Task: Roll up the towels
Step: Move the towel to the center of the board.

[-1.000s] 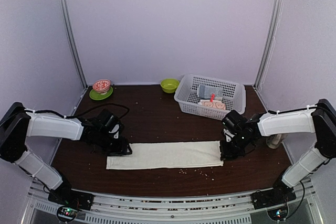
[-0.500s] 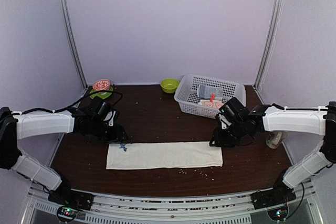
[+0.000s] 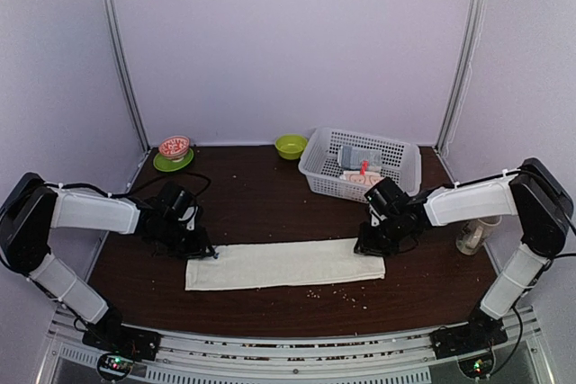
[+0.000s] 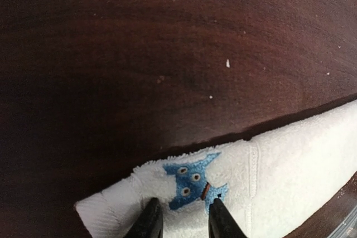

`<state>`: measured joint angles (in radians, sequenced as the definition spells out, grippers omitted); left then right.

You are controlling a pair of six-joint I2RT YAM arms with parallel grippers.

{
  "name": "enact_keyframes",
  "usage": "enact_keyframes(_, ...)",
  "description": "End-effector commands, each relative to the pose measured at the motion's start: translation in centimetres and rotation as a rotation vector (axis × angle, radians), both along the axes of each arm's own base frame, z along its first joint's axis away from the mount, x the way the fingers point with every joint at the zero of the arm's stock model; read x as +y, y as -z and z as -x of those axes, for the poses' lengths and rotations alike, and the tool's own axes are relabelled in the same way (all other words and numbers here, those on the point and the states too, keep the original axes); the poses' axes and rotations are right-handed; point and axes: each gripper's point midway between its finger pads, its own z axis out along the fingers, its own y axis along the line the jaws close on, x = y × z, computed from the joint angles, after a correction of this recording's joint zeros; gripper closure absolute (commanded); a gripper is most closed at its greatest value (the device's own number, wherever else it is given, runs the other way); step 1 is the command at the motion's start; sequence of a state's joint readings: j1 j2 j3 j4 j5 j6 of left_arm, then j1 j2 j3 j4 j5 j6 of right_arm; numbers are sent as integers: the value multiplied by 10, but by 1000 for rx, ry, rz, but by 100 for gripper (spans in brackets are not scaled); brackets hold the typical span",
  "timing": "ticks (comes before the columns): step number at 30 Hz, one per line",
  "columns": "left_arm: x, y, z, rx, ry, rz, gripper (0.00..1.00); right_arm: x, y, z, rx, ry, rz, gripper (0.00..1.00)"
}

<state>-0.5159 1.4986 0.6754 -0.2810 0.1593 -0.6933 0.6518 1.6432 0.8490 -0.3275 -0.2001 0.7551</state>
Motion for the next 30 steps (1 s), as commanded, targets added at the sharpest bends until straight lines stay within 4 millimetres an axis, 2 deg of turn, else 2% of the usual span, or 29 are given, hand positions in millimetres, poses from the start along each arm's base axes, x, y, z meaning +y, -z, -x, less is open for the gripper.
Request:
enact_keyframes(1,10,25,21,71,-21,-15,70,-51,28,6,49,56,157,70)
enact_keyframes(7,-14,25,31,80,34,14,69,-81,27,1,62,98,213,69)
enact_keyframes(10,-26,21,33,75,55,20,68,-85,20,-6,48,112,214,66)
enact_keyframes(12,-28,16,32,67,52,25,65,-81,10,-8,30,110,186,62)
enact_keyframes(15,-25,-2,29,33,55,12,56,-77,-13,-10,-7,118,144,55)
enact_keyframes(18,-25,-30,25,-18,75,20,48,-80,-35,-7,-51,135,120,51)
enact_keyframes(20,-26,-50,22,-60,88,28,44,-86,-43,-2,-68,156,116,49)
enact_keyframes(22,-29,-69,19,-99,99,48,41,-90,-45,4,-81,182,104,47)
enact_keyframes(24,-33,-80,16,-121,111,73,40,-91,-39,9,-79,201,77,47)
enact_keyframes(27,-40,-85,12,-133,126,95,39,-89,-25,18,-53,230,37,48)
enact_keyframes(30,-44,-82,8,-130,130,95,41,-87,-13,23,-28,249,6,49)
